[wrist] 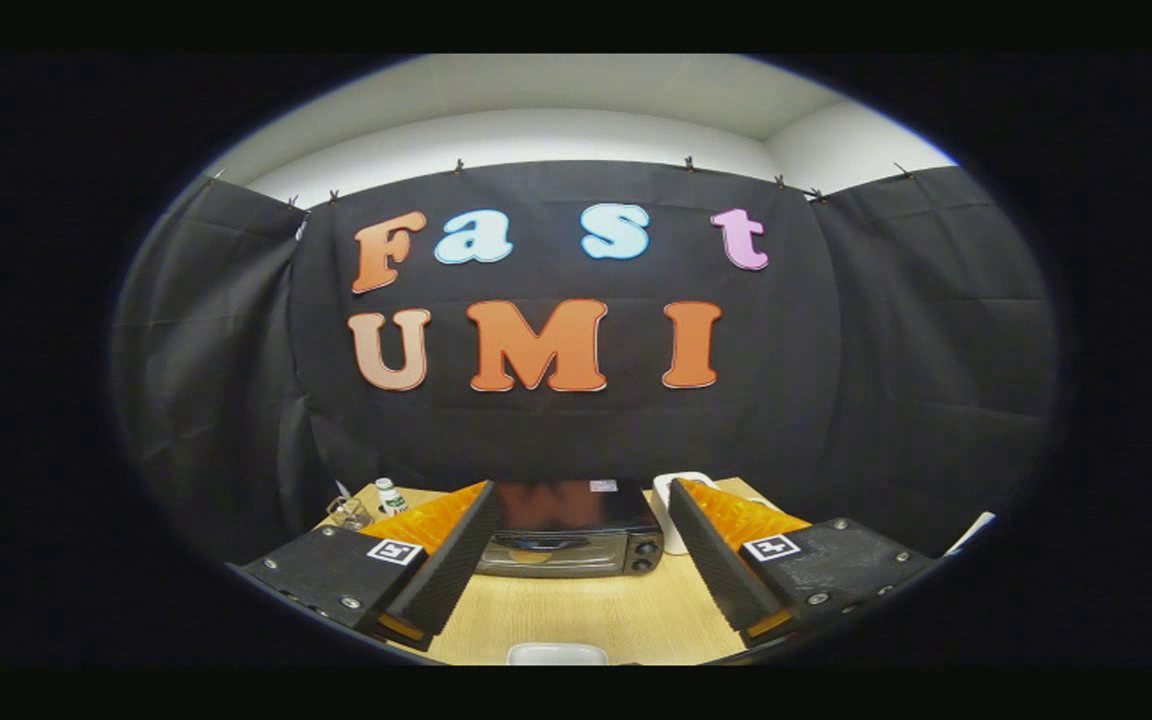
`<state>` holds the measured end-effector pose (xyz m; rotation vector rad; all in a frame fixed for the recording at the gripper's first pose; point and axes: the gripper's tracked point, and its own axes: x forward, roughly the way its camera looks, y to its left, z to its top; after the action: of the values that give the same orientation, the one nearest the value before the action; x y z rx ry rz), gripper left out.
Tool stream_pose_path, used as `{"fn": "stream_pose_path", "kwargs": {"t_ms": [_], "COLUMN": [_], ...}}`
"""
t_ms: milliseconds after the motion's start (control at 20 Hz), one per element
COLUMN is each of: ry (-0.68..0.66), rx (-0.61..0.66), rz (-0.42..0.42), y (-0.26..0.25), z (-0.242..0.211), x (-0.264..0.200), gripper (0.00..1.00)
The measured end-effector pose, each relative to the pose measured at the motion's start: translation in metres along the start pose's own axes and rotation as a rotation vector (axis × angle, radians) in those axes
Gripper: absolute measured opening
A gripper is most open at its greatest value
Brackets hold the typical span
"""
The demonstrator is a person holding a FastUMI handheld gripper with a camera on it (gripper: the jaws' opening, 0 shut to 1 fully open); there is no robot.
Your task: Open the toaster oven, put the food inside, and close the toaster oven door.
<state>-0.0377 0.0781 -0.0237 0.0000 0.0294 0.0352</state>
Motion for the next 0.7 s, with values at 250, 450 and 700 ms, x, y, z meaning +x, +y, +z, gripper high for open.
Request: {"fn": "stream_pose_path", "kwargs": {"t_ms": [250,450,700], "ry": [0.001,0.004,0.008], "rx": [0.008,0.012,0.013], "rz": [0.006,0.016,0.025], "y": [0.007,0.015,0.019], "z": [0.001,0.001,-0.001], "x": [0.008,0.013,0.018], "gripper": [1.0,1.0,1.0]}}
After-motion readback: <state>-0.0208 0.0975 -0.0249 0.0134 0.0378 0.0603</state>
